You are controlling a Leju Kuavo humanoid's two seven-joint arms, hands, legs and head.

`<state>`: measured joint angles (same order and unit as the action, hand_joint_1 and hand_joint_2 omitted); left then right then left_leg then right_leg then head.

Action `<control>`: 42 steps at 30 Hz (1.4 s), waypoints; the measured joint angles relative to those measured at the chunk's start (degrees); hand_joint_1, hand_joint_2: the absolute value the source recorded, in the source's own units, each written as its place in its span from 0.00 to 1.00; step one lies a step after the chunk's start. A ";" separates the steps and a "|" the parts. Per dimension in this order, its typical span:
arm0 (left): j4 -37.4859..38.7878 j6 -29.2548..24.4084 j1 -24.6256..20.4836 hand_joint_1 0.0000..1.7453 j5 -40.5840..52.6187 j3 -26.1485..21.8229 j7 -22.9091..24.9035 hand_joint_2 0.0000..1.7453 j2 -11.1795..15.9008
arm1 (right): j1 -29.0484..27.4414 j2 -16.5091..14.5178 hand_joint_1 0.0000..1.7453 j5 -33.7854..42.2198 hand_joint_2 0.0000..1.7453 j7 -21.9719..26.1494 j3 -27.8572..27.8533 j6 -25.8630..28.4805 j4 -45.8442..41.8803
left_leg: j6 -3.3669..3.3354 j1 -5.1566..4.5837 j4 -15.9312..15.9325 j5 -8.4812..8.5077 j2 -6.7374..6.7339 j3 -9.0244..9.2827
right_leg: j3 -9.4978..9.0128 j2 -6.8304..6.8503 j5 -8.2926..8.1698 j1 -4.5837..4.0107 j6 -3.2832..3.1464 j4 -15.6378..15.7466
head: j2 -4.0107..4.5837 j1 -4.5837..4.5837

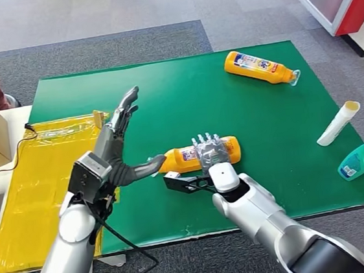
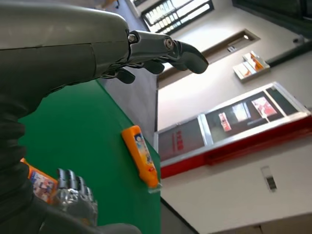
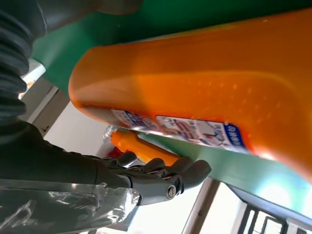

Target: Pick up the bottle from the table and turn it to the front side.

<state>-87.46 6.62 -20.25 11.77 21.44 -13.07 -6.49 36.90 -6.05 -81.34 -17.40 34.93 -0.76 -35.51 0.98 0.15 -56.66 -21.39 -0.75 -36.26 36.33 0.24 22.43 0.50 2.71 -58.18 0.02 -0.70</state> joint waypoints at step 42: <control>5.96 1.12 -6.76 0.00 -6.21 7.09 -0.30 1.00 -0.45 | 6.94 -1.71 0.52 -4.79 1.00 -3.13 2.53 -4.74 14.23 | 0.01 0.00 -0.02 -0.02 -0.01 -0.01 | 0.01 0.00 0.01 0.00 0.00 0.00 | 0.00 -0.01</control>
<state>-81.50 7.74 -27.02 5.56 28.54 -13.37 -6.93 43.84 -7.75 -86.13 -20.53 37.46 -5.50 -21.28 0.99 0.15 -56.68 -21.40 -0.76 -36.26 36.35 0.23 22.43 0.50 2.71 -58.18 0.02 -0.70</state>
